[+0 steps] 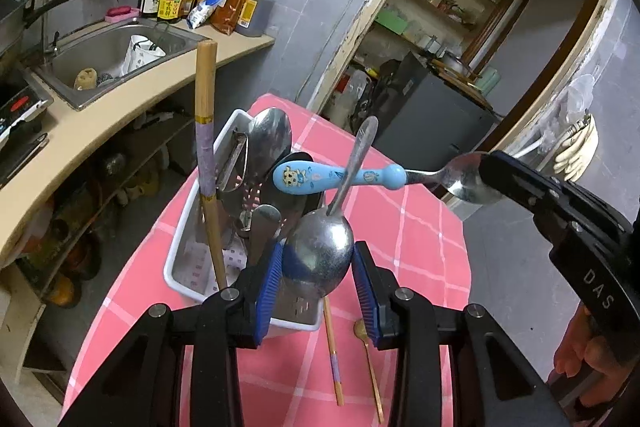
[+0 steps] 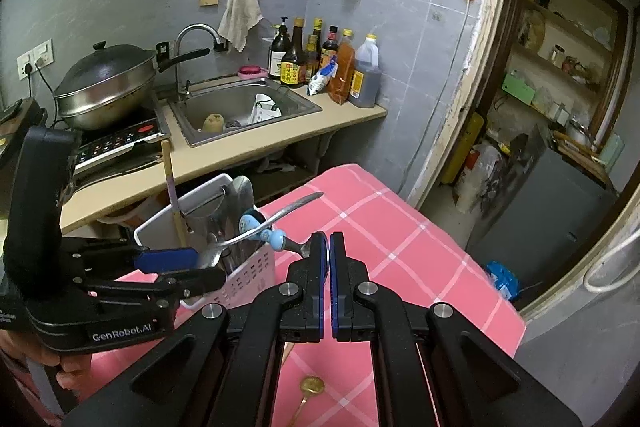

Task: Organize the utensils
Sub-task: 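Open the left tool to drop the silver spoon in while the right tool releases the blue-handled spoon, then withdraw both tools from the holder toward the chopstick, gold spoon and knife, then grasp the single wooden chopstick with the left tool while the right tool grasps the gold spoon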

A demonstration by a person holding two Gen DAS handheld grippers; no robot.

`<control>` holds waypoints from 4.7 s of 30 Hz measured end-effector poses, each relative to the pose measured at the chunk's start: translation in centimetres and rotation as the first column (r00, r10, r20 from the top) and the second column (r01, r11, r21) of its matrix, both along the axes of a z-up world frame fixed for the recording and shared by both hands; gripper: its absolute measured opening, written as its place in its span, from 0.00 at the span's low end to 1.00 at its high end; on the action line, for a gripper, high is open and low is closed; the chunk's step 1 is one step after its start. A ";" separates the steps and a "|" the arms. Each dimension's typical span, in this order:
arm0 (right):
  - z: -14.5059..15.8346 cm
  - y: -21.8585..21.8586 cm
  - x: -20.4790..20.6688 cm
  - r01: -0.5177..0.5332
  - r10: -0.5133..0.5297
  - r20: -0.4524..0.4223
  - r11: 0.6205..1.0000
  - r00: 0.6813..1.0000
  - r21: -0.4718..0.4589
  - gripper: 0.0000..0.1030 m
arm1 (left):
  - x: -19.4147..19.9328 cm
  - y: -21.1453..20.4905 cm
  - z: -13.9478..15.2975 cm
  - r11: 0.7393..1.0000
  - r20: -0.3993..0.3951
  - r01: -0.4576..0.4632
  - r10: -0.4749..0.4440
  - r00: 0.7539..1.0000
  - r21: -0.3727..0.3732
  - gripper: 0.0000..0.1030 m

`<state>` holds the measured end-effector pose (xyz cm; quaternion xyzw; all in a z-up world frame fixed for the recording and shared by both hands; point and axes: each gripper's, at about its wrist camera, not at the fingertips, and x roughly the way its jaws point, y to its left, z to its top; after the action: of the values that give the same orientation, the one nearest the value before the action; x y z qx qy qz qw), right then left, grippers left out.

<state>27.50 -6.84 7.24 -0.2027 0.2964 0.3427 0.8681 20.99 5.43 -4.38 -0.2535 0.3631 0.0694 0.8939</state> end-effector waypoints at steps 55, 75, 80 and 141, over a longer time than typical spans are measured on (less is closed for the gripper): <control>-1.6 -7.5 -2.0 0.280 -0.236 -0.160 0.880 0.959 0.383 0.86 | -7.2 2.6 4.3 0.994 0.157 -0.045 0.030 0.987 0.095 0.86; -15.8 -17.3 -11.3 0.627 -0.561 -0.354 0.773 0.748 0.097 0.94 | -7.4 -1.8 -1.3 0.977 -0.058 0.189 -0.184 0.981 0.095 0.93; -17.9 -16.6 -11.8 0.624 -0.567 -0.367 0.780 0.737 0.050 0.94 | -7.0 -3.0 -3.2 0.967 -0.114 0.245 -0.236 0.965 0.068 0.93; -24.9 -8.0 5.7 -0.178 0.260 -0.532 0.963 0.806 0.201 0.22 | 4.3 -9.4 -12.7 0.965 -0.277 0.198 -0.145 0.950 0.171 0.25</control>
<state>33.22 -14.87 -17.68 -0.0657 0.4844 0.5047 0.7116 25.27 -4.00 -17.13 -0.1201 0.4901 0.0594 0.8613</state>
